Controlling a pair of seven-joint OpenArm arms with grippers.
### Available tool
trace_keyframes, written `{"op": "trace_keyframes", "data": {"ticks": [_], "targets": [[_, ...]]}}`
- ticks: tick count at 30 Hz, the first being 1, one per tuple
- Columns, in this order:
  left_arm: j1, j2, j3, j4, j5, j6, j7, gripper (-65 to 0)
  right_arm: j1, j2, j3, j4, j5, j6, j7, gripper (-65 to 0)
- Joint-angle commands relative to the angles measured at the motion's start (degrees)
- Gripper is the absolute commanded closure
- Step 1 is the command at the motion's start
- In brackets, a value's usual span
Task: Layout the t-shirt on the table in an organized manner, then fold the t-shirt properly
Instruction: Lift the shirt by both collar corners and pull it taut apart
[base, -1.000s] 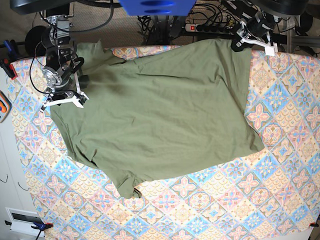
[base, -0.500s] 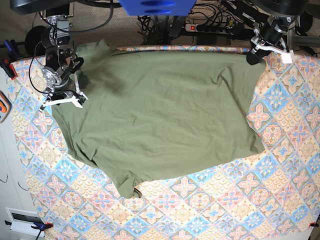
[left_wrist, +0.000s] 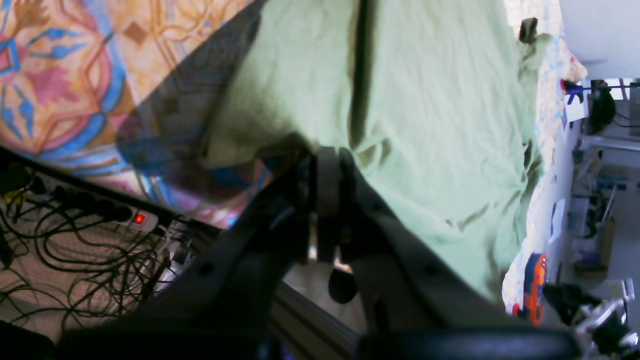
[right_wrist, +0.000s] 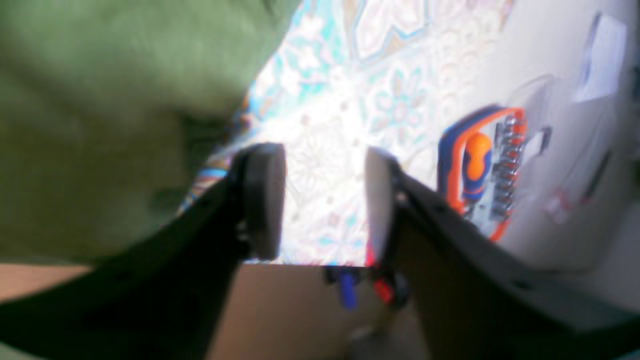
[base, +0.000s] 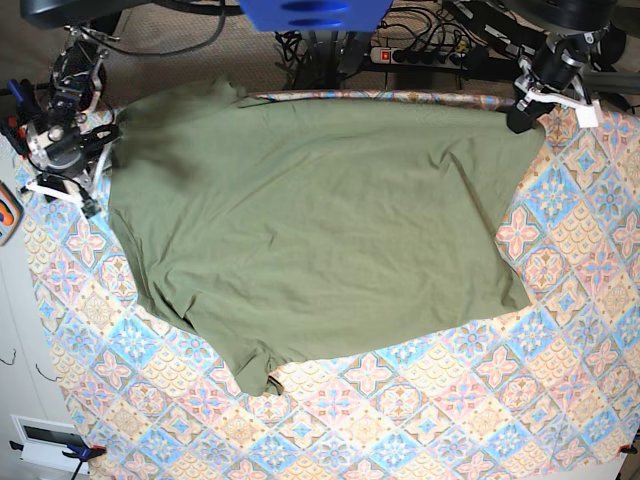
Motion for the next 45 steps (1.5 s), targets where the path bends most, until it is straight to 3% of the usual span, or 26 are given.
{"op": "trace_keyframes", "data": {"ticks": [1, 5, 20, 33, 40, 45], "targets": [[-0.68, -0.50, -0.25, 0.86, -0.80, -0.67, 0.22, 0.0, 0.23, 0.97, 1.19, 0.75, 1.85, -0.29, 0.24, -31.7], [-1.29, -0.50, -0.25, 0.68, -0.71, -0.67, 1.19, 0.0, -1.79, 0.97, 2.60, 0.58, 6.95, -0.29, -0.63, -35.7], [-1.47, -1.81, -0.17, 0.68, -0.71, -0.67, 1.27, 0.0, -5.75, 0.70, 2.69, -6.54, 22.16, -0.29, -4.41, -35.6], [-1.38, -1.81, -0.08, 0.68, -0.71, -0.67, 1.27, 0.0, -8.38, -0.70, 4.18, -10.59, 24.53, -0.29, -4.50, -35.6], [-1.29, -1.81, -0.17, 0.68, -0.71, -0.67, 1.27, 0.0, -8.30, -0.26, 4.18, -16.74, 35.52, -0.29, -4.41, -35.6], [-1.29, -1.90, -0.25, 0.68, -0.71, -0.67, 1.27, 0.0, -8.30, -0.26, 4.18, -20.52, 40.36, -0.29, -4.41, -28.4]]}}
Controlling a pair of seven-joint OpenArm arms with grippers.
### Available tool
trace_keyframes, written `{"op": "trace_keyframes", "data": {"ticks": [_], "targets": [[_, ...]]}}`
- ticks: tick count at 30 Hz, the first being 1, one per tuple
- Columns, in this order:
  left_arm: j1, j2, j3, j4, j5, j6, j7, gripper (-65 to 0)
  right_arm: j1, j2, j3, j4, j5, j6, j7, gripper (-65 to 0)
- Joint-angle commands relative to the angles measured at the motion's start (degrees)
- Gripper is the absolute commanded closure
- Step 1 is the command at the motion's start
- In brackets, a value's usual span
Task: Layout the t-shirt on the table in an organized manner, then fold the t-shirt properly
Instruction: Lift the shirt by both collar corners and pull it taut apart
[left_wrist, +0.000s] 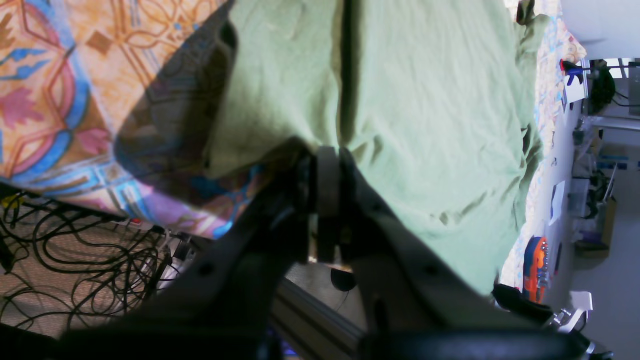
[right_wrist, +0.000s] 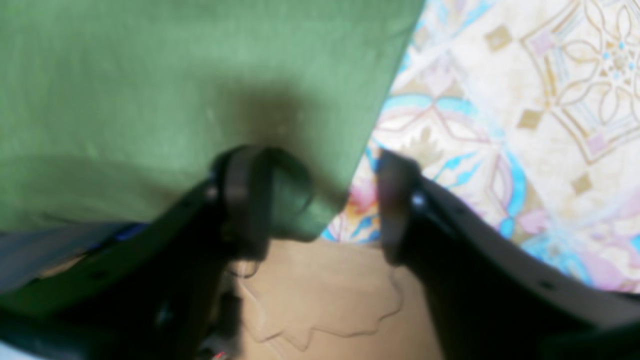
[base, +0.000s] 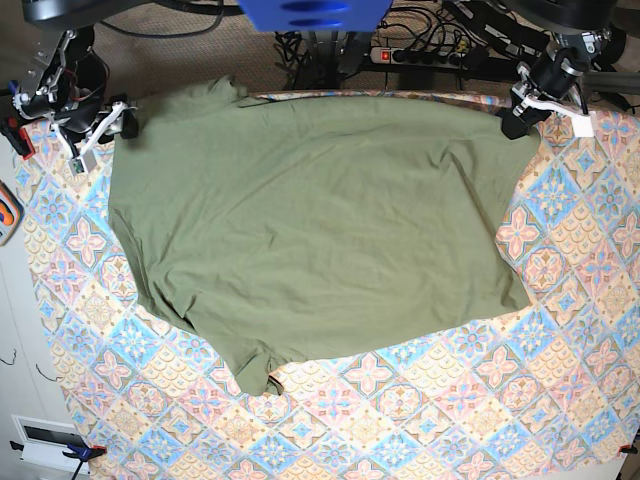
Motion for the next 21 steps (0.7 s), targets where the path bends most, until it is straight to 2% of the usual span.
{"op": "trace_keyframes", "data": {"ticks": [1, 5, 18, 21], "targets": [[0.52, -1.27, -0.67, 0.84, -0.88, -0.65, -0.52, 0.0, -0.71, -0.81, -0.89, -1.36, 1.15, 0.84, -3.34, -25.9], [0.52, -1.54, -0.67, 0.84, -0.88, -0.65, -0.52, 0.0, -1.50, -0.72, -0.89, -3.64, 5.11, 0.84, -3.43, -20.1], [0.43, -1.54, -0.76, 0.84, -0.88, -0.65, -0.52, 0.0, -5.72, 0.42, -1.24, -4.17, 6.07, 0.84, -3.43, -20.3], [0.43, -1.54, -0.76, 0.84, -0.88, -0.65, -0.52, 0.0, -5.72, 0.51, -1.24, -4.17, 5.99, 0.84, -5.81, -20.1]]}}
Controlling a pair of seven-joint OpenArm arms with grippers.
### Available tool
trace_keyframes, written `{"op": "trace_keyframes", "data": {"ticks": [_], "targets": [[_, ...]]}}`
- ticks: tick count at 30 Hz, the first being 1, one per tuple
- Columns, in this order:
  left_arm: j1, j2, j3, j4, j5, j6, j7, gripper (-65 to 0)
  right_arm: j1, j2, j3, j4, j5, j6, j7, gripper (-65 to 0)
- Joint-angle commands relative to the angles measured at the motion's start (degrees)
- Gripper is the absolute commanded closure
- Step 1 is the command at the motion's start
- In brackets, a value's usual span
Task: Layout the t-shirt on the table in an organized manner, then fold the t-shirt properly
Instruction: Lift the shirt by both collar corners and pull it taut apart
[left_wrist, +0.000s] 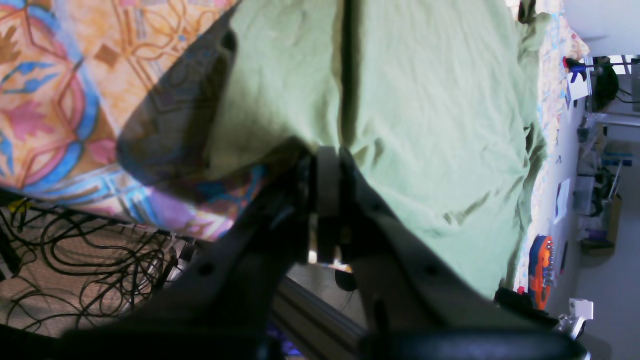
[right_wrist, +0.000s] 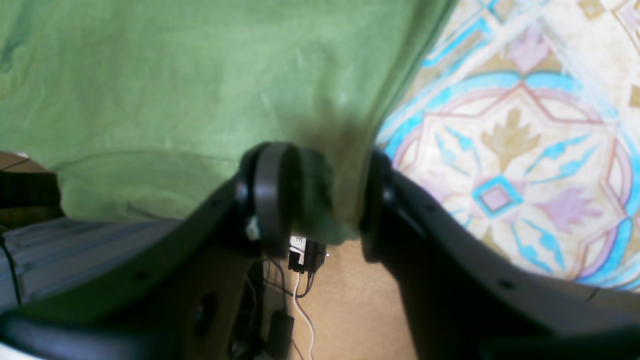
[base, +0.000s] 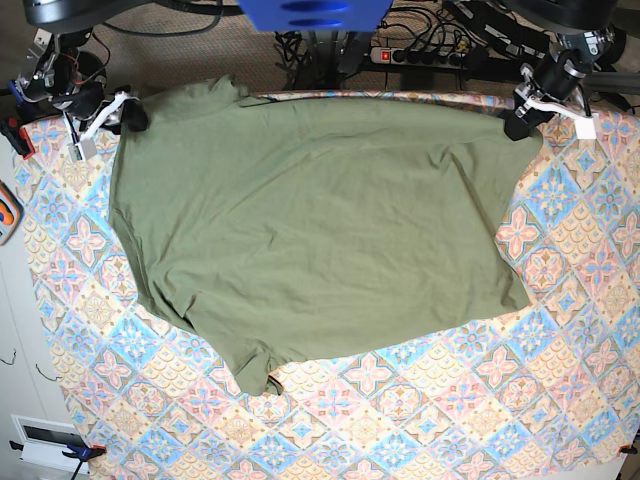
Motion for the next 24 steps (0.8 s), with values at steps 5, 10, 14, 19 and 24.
{"op": "trace_keyframes", "data": {"ticks": [5, 10, 14, 19, 24], "targets": [[0.45, -0.62, -0.54, 1.10, -0.88, -0.65, -0.69, 0.0, -1.46, -0.39, -0.52, -0.30, -4.22, 0.12, -8.50, -17.0], [0.89, -2.73, -0.54, 2.77, -0.97, -0.74, -0.78, 0.0, -1.46, -0.39, 2.91, -0.03, -3.96, 0.12, -8.58, 0.0], [3.44, -4.57, -0.54, 7.34, 0.88, -0.74, -0.87, 0.0, -1.46, -0.39, 7.57, 0.58, -3.87, 0.12, -8.58, -0.7], [4.32, -5.19, -0.36, 9.98, 4.04, -0.74, -0.69, 0.0, -1.46, -0.39, 9.24, 5.68, -2.99, 0.12, -8.67, -0.7], [5.73, -5.36, -0.54, 10.42, 4.13, -0.74, -0.69, 0.0, -1.46, -0.39, 9.77, 9.28, -1.15, 0.12, -8.67, -0.7]]}}
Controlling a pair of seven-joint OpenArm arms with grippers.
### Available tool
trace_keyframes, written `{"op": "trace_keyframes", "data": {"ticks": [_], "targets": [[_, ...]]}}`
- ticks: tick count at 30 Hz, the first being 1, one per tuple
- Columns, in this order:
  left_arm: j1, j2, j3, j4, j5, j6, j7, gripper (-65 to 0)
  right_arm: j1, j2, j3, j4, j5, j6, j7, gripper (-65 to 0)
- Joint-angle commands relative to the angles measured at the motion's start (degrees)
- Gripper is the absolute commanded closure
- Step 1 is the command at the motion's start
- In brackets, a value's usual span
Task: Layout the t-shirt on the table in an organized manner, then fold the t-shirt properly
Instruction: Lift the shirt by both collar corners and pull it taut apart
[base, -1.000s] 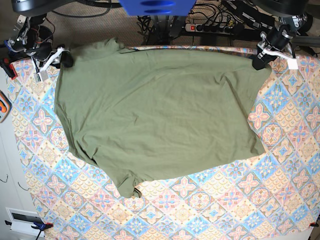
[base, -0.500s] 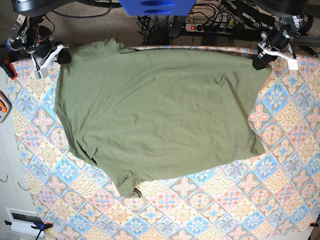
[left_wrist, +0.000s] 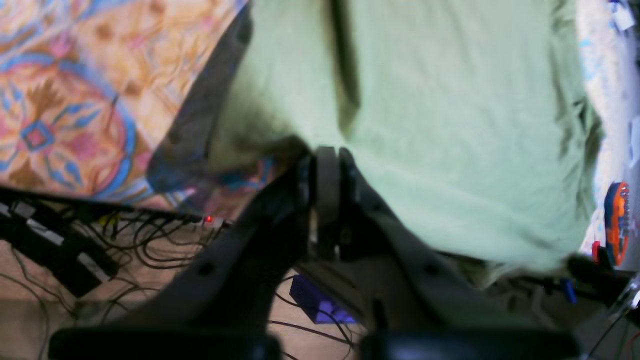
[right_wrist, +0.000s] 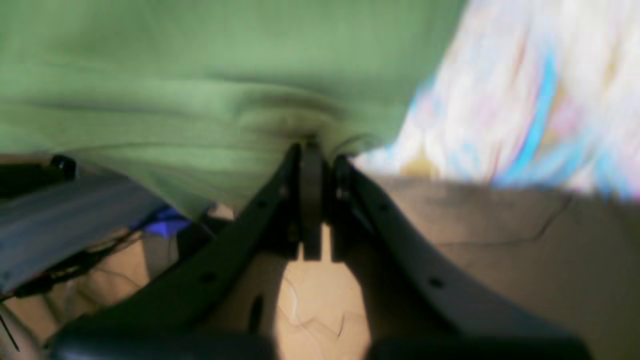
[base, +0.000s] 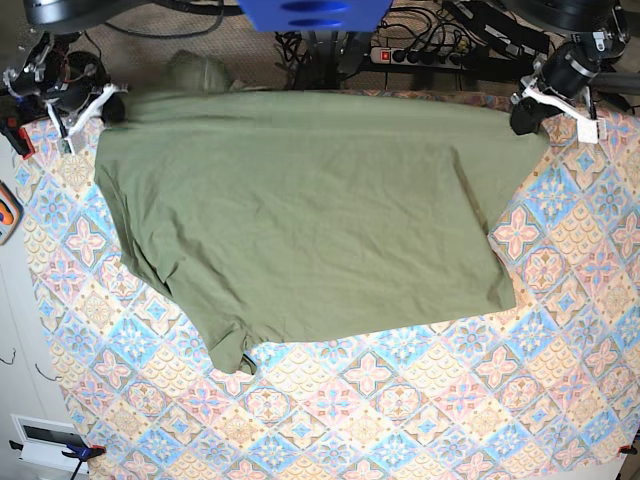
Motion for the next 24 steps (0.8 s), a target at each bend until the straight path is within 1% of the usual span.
{"op": "trace_keyframes", "data": {"ticks": [1, 4, 8, 11, 13, 15, 18, 20, 23, 24], "targets": [[0.40, -0.64, -0.85, 1.28, -1.07, -0.39, -1.24, 0.0, -0.67, 1.18, 1.86, 1.22, -0.03, 0.14, -0.04, -0.7], [1.63, -0.56, -3.13, 1.99, -1.34, -0.56, -1.33, 0.0, -0.58, 1.18, 3.97, 2.89, -0.03, 0.14, -0.04, -0.7], [3.03, -0.47, -4.54, 4.01, -1.43, -3.29, -1.59, 0.0, -0.50, 1.18, 5.90, 5.88, -0.03, 0.14, -0.04, -0.7], [3.30, -0.20, -5.06, 4.54, -1.95, -3.55, -1.59, 0.0, -0.41, 1.18, 6.43, 7.99, -0.03, 0.14, -0.04, -0.7], [3.56, 0.85, -5.24, 4.62, -4.85, -3.55, -1.24, 0.0, -0.32, 1.18, 6.43, 8.96, 0.32, 0.14, -0.04, -0.7], [5.67, 0.85, -5.24, 5.24, -8.02, -3.55, -1.24, 0.0, -0.41, 1.18, 6.43, 9.05, 2.61, 0.14, -0.04, -0.7], [7.78, 0.94, -5.42, 5.33, -10.83, -3.55, -1.59, 0.0, -0.58, 1.36, 6.52, 9.05, 5.51, 0.14, -0.04, -0.7], [8.92, 1.20, -7.79, 5.41, -12.33, -3.55, -1.59, 0.0, -0.50, 2.33, 6.52, 9.05, 5.77, 0.14, -0.04, -0.7], [9.19, 2.79, -13.68, 5.41, -14.79, -3.55, -1.24, 0.0, -0.32, 2.33, 6.52, 9.05, 5.77, 0.14, -0.04, -0.7], [9.01, 2.70, -15.09, 5.59, -14.96, -3.55, -1.24, 0.0, -0.23, 2.33, 6.43, 9.05, 5.77, 0.14, -0.04, -0.7]]}}
